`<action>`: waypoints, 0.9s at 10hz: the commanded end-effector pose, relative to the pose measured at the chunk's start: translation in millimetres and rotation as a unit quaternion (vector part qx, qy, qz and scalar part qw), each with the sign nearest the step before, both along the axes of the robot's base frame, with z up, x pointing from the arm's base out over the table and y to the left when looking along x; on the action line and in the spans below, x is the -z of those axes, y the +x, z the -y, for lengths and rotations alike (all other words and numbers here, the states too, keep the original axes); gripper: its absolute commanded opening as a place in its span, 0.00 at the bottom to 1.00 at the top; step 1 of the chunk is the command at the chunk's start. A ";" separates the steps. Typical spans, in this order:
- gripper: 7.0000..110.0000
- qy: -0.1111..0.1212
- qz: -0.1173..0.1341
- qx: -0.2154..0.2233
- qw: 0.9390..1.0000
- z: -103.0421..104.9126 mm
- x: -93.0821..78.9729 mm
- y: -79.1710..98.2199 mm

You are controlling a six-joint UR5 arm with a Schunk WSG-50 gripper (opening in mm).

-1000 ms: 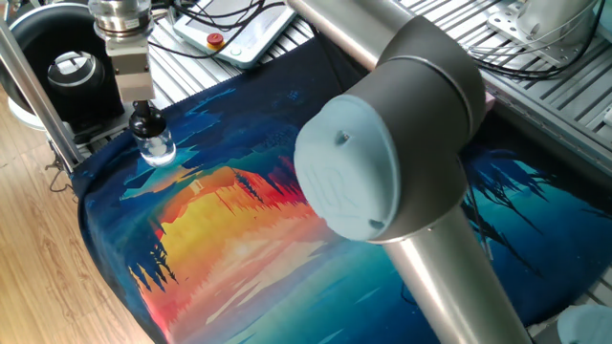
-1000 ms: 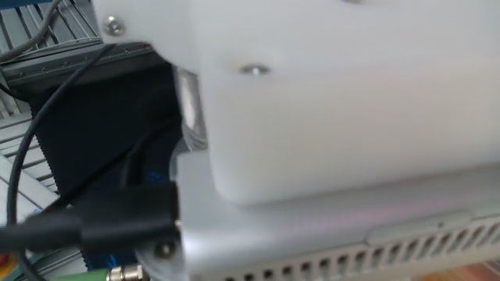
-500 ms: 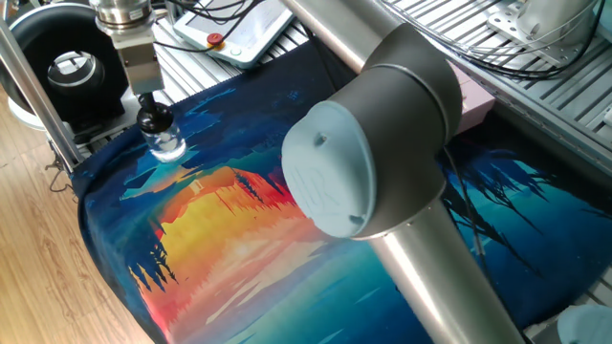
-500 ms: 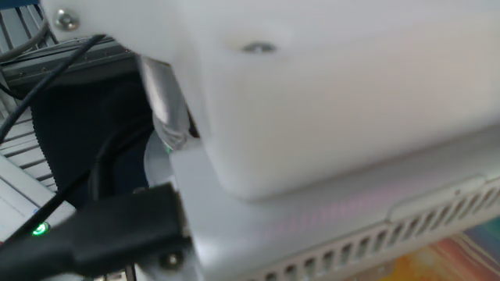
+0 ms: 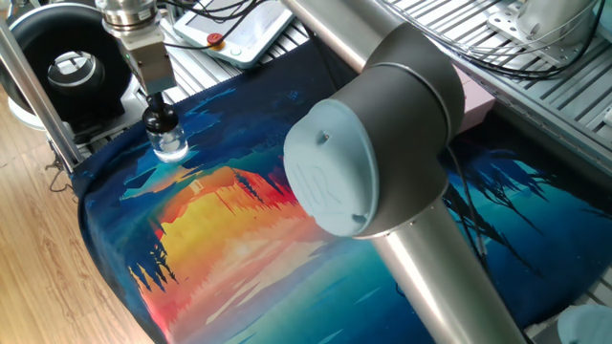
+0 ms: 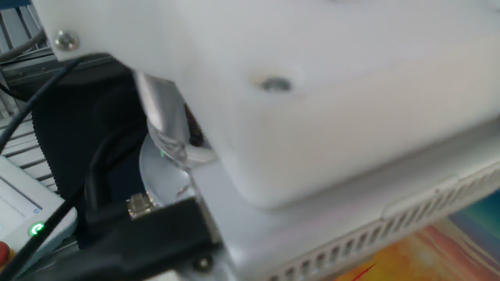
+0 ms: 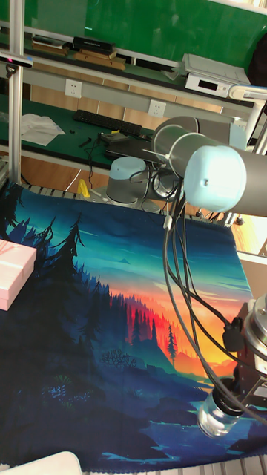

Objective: Unscrew the lid from the jar

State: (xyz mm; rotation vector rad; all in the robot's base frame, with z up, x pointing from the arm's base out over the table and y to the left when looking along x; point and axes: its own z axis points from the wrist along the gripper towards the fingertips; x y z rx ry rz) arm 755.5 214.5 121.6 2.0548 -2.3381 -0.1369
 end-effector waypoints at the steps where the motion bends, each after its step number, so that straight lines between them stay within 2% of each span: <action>1: 0.15 -0.011 0.010 -0.036 0.999 4.9 -0.6 5.7; 2: 0.15 -0.032 0.016 -0.047 0.998 6.4 -6.7 10.9; 5: 0.15 -0.032 0.040 -0.080 0.995 -9.4 -1.1 22.7; 6: 0.36 -0.034 0.041 -0.081 0.995 -7.9 2.8 21.8; 7: 0.36 -0.035 0.044 -0.083 0.995 -6.3 6.7 21.0; 8: 0.36 -0.021 0.047 -0.094 0.994 -10.2 11.4 22.7; 9: 0.36 -0.022 0.047 -0.097 0.994 -8.0 13.4 21.7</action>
